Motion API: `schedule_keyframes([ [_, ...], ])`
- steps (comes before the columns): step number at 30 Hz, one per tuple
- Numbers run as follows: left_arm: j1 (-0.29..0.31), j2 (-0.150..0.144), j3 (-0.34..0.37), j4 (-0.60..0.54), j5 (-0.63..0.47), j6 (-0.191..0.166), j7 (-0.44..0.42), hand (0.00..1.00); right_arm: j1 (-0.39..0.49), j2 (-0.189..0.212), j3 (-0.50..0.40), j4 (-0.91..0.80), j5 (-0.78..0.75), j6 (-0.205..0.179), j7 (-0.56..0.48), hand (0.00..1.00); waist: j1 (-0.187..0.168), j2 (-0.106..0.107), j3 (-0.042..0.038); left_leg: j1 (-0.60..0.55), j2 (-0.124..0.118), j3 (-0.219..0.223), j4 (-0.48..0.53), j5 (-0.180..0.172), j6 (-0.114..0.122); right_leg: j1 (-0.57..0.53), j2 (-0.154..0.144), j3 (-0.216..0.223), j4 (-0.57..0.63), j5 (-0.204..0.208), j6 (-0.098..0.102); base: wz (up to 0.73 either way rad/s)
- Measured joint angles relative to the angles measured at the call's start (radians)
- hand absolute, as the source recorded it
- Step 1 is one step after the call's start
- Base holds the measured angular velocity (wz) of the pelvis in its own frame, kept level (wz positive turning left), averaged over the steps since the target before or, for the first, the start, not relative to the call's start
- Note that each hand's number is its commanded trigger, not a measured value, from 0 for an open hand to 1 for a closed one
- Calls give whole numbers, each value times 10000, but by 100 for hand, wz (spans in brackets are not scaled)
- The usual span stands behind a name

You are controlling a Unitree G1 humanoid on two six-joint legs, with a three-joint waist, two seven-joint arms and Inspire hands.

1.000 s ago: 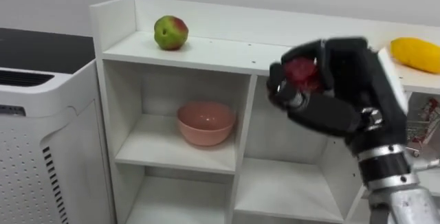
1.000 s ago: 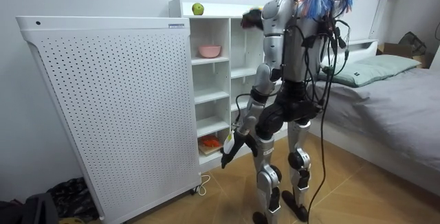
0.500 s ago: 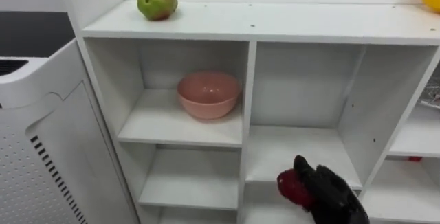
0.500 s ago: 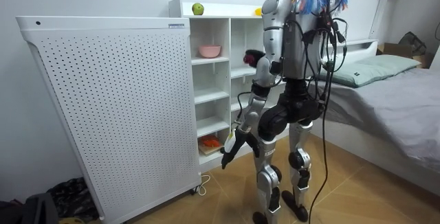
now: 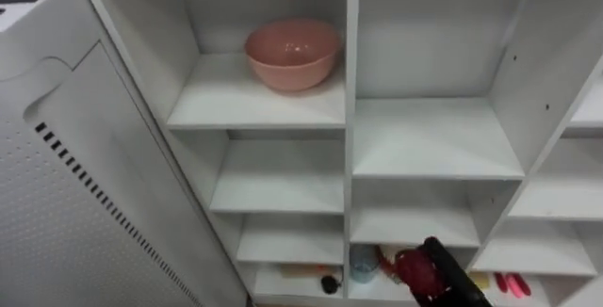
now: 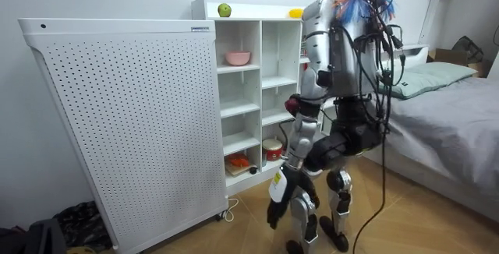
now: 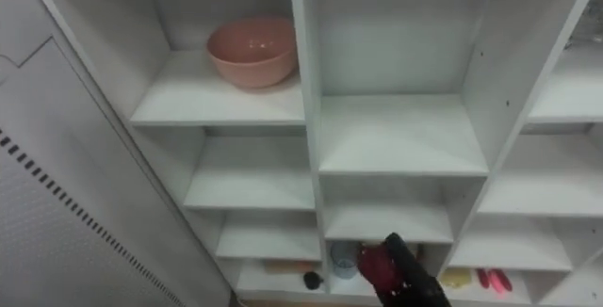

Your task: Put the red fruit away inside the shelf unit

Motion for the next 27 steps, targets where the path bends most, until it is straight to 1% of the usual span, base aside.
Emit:
schedule_keyframes([
  [1, 66, 6, -11, -124, -147, 5, 10, 0, -83, -116, -81, 19, 385, 82, 1, 100, 108, -7, 0, -407, -15, -2, 225, 2, -3, -454, -76, 78, 325, -76, -2, 0],
  [2, 65, 6, -11, -134, -225, 6, 14, 0, -160, -158, -124, 25, 532, 84, 3, 100, 112, -4, -1, -621, -37, -3, 353, 2, -3, -681, -129, 70, 495, -127, -5, 12],
  [3, 65, 26, -1, -163, -381, 24, 34, 0, -372, -174, -437, 74, 638, 167, 5, 100, 85, 16, -11, -1072, -74, -7, 671, 2, -6, -1106, -202, 49, 807, -191, -61, 21],
  [4, 62, 53, -5, -197, -544, 41, 52, 0, -632, -248, -604, 162, 737, 178, -3, 100, 87, -3, -3, -1436, -140, -15, 940, -2, -9, -1467, -327, 29, 1129, -262, -120, 24],
  [5, 61, 50, -14, -212, -550, 41, 53, 0, -784, -322, -673, 179, 859, 191, -3, 100, 90, -6, -2, -1623, -161, -28, 1082, -3, -11, -1653, -348, 13, 1296, -305, -151, 23],
  [6, 64, 38, -64, -241, -556, 41, 55, 0, -1077, -462, -813, 210, 1157, 201, 7, 100, 112, -9, -4, -1937, -175, -24, 1343, -10, -12, -1965, -445, 6, 1596, -377, -191, 17],
  [8, 78, 48, -194, -300, -724, 46, 67, 0, -1579, -651, -988, 424, 1647, 193, 145, 100, 209, -8, -3, -2300, -153, -4, 1635, -35, -34, -2310, -460, -3, 1865, -429, -233, 11],
  [10, 87, 67, -391, -531, -852, 57, 79, 0, -2262, -866, -1304, 719, 1933, 195, 195, 100, 316, -33, -10, -2830, -147, -3, 1890, -75, -53, -2818, -566, -27, 2161, -471, -268, 11],
  [13, 88, 88, -623, -830, -901, 7, 97, 0, -3111, -956, -1928, 1000, 2274, 135, 84, 100, 348, -33, -13, -3386, -162, -14, 2206, -71, -58, -3347, -689, -111, 2511, -517, -345, 12],
  [14, 88, 101, -686, -852, -905, -6, 109, 0, -3210, -960, -2007, 998, 2360, 116, 49, 100, 351, -31, -14, -3460, -159, -21, 2252, -70, -60, -3401, -710, -149, 2550, -522, -370, 13],
  [17, 85, 112, -732, -888, -932, -69, 175, 0, -3575, -1134, -2196, 997, 2613, -113, -113, 100, 353, -24, -19, -3922, -99, -39, 2608, -109, -69, -3738, -735, -233, 2811, -588, -432, 13],
  [18, 86, 113, -782, -890, -927, -68, 229, 0, -3707, -1222, -2294, 996, 2607, -207, -190, 100, 396, -22, -21, -4118, -89, -55, 2751, -134, -55, -3909, -734, -247, 2908, -603, -442, 4],
  [19, 86, 114, -875, -896, -927, -67, 271, 0, -3807, -1337, -2432, 995, 2589, -288, -287, 100, 512, -15, -25, -4295, -79, -65, 2907, -186, -49, -4066, -742, -247, 3018, -621, -449, 0],
  [21, 109, 121, -905, -901, -932, -70, 280, 0, -3953, -1457, -2561, 996, 2591, -412, -388, 100, 634, 0, -35, -4496, -85, -67, 3104, -255, -41, -4260, -793, -264, 3176, -646, -477, -2],
  [22, 123, 164, -903, -904, -931, -74, 280, 0, -4056, -1562, -2562, 996, 2591, -416, -391, 100, 649, 4, -38, -4629, -102, -66, 3231, -299, -25, -4387, -837, -263, 3321, -680, -483, 4],
  [24, 138, 268, -903, -905, -933, -79, 279, 0, -4213, -1625, -2683, 995, 2594, -434, -399, 100, 673, 6, -39, -4786, -97, -74, 3419, -374, -4, -4520, -852, -277, 3474, -721, -501, 1],
  [25, 167, 349, -902, -906, -946, -111, 279, 0, -4248, -1649, -2736, 992, 2594, -480, -405, 100, 761, 13, -43, -4860, 2, -47, 3596, -458, 10, -4560, -841, -277, 3569, -763, -512, -7],
  [27, 251, 453, -897, -927, -960, -193, 280, 0, -4251, -1698, -2741, 977, 2593, -510, -501, 100, 838, 23, -50, -4874, 5, -30, 3756, -523, 27, -4563, -863, -264, 3701, -833, -506, -5],
])
